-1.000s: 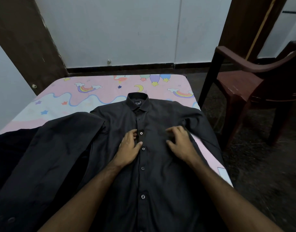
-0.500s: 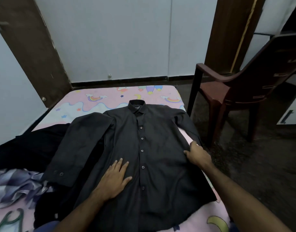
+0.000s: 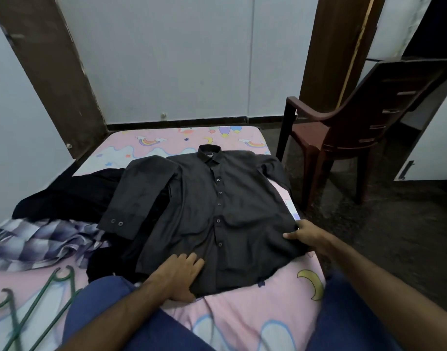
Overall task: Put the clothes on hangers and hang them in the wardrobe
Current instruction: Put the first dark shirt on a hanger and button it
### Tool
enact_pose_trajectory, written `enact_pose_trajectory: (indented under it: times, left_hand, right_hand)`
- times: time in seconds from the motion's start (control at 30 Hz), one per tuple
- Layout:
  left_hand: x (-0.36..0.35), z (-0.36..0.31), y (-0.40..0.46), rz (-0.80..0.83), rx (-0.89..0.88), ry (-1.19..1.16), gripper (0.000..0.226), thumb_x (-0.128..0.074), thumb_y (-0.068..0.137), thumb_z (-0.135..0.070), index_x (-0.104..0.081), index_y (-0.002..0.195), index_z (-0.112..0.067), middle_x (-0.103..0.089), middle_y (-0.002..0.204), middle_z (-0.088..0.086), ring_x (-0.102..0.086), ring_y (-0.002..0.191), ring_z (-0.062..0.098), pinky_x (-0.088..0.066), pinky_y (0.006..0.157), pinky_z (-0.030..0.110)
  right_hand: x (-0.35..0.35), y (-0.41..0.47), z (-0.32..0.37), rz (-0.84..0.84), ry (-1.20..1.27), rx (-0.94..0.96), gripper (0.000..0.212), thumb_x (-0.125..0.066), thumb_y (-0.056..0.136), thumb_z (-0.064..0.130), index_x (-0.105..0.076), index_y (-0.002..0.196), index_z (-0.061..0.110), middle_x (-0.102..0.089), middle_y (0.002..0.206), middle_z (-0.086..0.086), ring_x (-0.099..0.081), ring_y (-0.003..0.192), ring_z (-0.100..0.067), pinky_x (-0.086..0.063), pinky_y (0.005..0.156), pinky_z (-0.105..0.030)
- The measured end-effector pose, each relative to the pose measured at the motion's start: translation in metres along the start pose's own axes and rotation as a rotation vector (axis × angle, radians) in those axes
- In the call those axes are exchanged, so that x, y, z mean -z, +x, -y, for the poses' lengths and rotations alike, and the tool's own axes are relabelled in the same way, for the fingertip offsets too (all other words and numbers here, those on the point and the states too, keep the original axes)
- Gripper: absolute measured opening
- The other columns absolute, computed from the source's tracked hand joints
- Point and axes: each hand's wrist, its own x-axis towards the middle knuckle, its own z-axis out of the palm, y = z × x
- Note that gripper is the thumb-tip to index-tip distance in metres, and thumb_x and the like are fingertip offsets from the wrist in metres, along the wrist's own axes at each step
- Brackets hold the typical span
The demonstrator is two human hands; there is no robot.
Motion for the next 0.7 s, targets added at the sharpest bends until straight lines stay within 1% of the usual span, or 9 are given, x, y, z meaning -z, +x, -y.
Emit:
enact_pose_trajectory:
  times: [0.1,0.17,0.27,0.33,0.4,0.47,0.53,0.6,0.7]
  left_hand:
    - [0.011,-0.008,-0.007,-0.085,-0.047,0.079,0.046,-0.051,0.097,-0.034,-0.041,0.135,-0.012,-0.052,0.130,0.013,-0.060,0.109,0.035,-0.046,0.091,0.045]
    - [0.017,-0.008,-0.009,-0.070,-0.104,0.068,0.030,-0.048,0.096,-0.023,-0.051,0.125,-0.013,-0.059,0.125,0.012,-0.062,0.108,0.035,-0.047,0.090,0.043]
    - [0.027,-0.005,-0.012,0.007,-0.173,-0.160,0.028,-0.054,0.090,-0.032,-0.062,0.113,-0.018,-0.066,0.118,0.008,-0.063,0.107,0.031,-0.052,0.084,0.040]
    - [0.033,-0.004,-0.013,0.107,-0.212,-0.264,0.026,-0.056,0.084,-0.025,-0.064,0.107,-0.019,-0.068,0.111,0.007,-0.064,0.102,0.030,-0.054,0.082,0.040]
    - [0.033,-0.006,-0.014,0.215,-0.222,-0.303,0.021,-0.055,0.081,-0.020,-0.065,0.099,-0.018,-0.070,0.104,0.006,-0.064,0.094,0.028,-0.054,0.079,0.039]
    - [0.030,-0.009,-0.012,0.310,-0.220,-0.405,0.020,-0.056,0.082,-0.021,-0.067,0.097,-0.017,-0.072,0.101,0.003,-0.067,0.089,0.023,-0.054,0.077,0.034]
    - [0.024,-0.011,-0.006,0.349,-0.222,-0.530,0.019,-0.057,0.088,-0.023,-0.068,0.100,-0.014,-0.074,0.095,0.004,-0.067,0.075,0.015,-0.054,0.070,0.024]
    - [0.022,-0.006,0.005,0.169,-0.235,-0.559,0.018,-0.056,0.093,-0.025,-0.065,0.103,-0.013,-0.073,0.098,0.005,-0.067,0.077,0.015,-0.052,0.071,0.022]
    - [0.020,0.005,0.027,-0.265,-0.187,-0.381,0.030,-0.056,0.095,-0.038,-0.055,0.115,-0.016,-0.058,0.120,0.005,-0.059,0.110,0.024,-0.048,0.091,0.038]
  right_hand:
    - [0.003,-0.014,-0.008,0.054,0.100,-0.071,0.025,-0.073,0.093,0.012,-0.062,0.108,-0.005,-0.053,0.058,-0.007,-0.046,0.044,-0.013,-0.036,0.043,-0.023]
    - [0.017,-0.027,-0.010,0.106,0.013,-0.078,0.019,-0.075,0.092,0.014,-0.065,0.095,-0.002,-0.049,0.051,-0.003,-0.037,0.038,-0.009,-0.029,0.040,-0.019]
    - [0.037,-0.036,-0.014,0.127,-0.322,-0.031,0.024,-0.079,0.088,0.025,-0.064,0.080,0.008,-0.057,0.054,-0.003,-0.043,0.040,-0.010,-0.034,0.039,-0.021]
    - [0.040,-0.038,-0.015,0.132,-0.521,-0.027,0.030,-0.082,0.084,0.035,-0.065,0.086,0.011,-0.069,0.073,-0.010,-0.055,0.051,-0.012,-0.044,0.046,-0.023]
    - [0.032,-0.041,-0.017,0.094,-0.693,-0.048,0.056,-0.086,0.077,0.044,-0.056,0.112,0.012,-0.071,0.110,-0.014,-0.067,0.082,-0.017,-0.056,0.068,-0.029]
    - [0.019,-0.042,-0.016,0.016,-0.816,-0.067,0.090,-0.087,0.073,0.047,-0.037,0.139,0.012,-0.057,0.136,-0.013,-0.061,0.117,-0.028,-0.053,0.092,-0.039]
    - [0.002,-0.044,-0.008,-0.124,-0.937,0.043,0.089,-0.078,0.080,0.047,-0.029,0.147,0.016,-0.043,0.146,-0.012,-0.048,0.132,-0.034,-0.045,0.103,-0.045]
    - [-0.014,-0.044,0.008,-0.258,-1.045,0.233,0.068,-0.065,0.088,0.043,-0.035,0.144,0.017,-0.038,0.146,-0.011,-0.042,0.132,-0.035,-0.043,0.105,-0.049]
    - [-0.047,-0.035,0.022,-0.115,-0.926,0.494,0.065,-0.058,0.095,0.048,-0.035,0.149,0.020,-0.027,0.159,-0.006,-0.031,0.144,-0.031,-0.037,0.113,-0.048]
